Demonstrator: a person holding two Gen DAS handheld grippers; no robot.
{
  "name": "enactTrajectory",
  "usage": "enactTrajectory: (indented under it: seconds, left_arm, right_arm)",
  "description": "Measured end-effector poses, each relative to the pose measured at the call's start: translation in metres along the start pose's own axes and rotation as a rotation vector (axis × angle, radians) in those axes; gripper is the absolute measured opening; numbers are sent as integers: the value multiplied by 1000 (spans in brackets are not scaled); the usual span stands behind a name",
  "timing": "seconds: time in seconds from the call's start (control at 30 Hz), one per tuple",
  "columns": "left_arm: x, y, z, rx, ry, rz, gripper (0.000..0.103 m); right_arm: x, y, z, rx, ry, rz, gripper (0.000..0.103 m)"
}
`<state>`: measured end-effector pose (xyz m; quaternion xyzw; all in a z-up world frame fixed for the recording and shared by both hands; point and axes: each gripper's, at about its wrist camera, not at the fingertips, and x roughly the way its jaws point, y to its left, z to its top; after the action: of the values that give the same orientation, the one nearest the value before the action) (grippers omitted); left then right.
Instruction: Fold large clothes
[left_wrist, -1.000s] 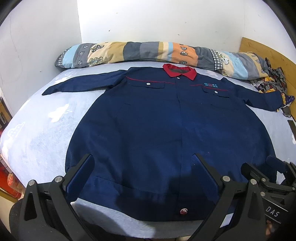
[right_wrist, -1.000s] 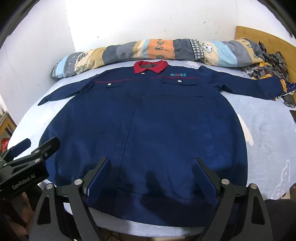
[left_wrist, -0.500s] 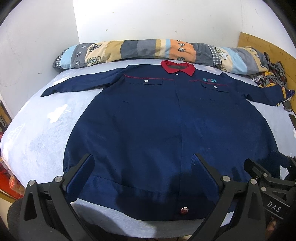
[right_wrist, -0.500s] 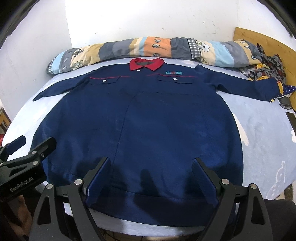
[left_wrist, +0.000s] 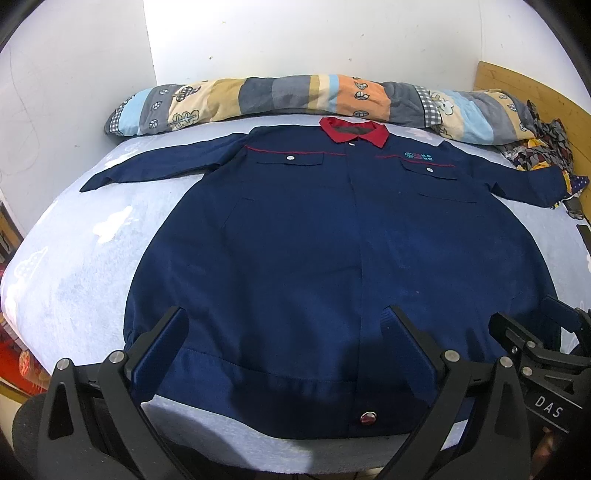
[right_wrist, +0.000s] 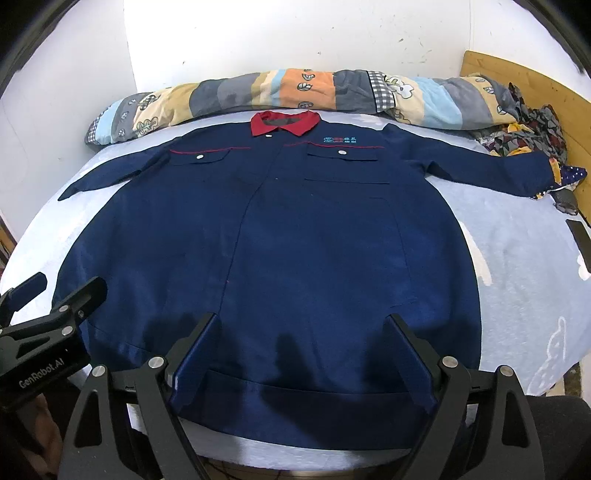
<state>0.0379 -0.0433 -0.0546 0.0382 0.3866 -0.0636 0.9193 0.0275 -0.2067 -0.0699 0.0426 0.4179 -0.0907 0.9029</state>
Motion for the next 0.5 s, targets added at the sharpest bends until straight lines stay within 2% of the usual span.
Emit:
enactTrajectory:
  seconds: [0.27,0.5]
  left_arm:
    - [0,0,-1,-1,1,1,103]
    - [4,12,14,-24,-8,12,103]
  right_arm:
    - [-1,-3,-1,6,8,-3,91]
    - [-5,-31,7,105,14,75,91]
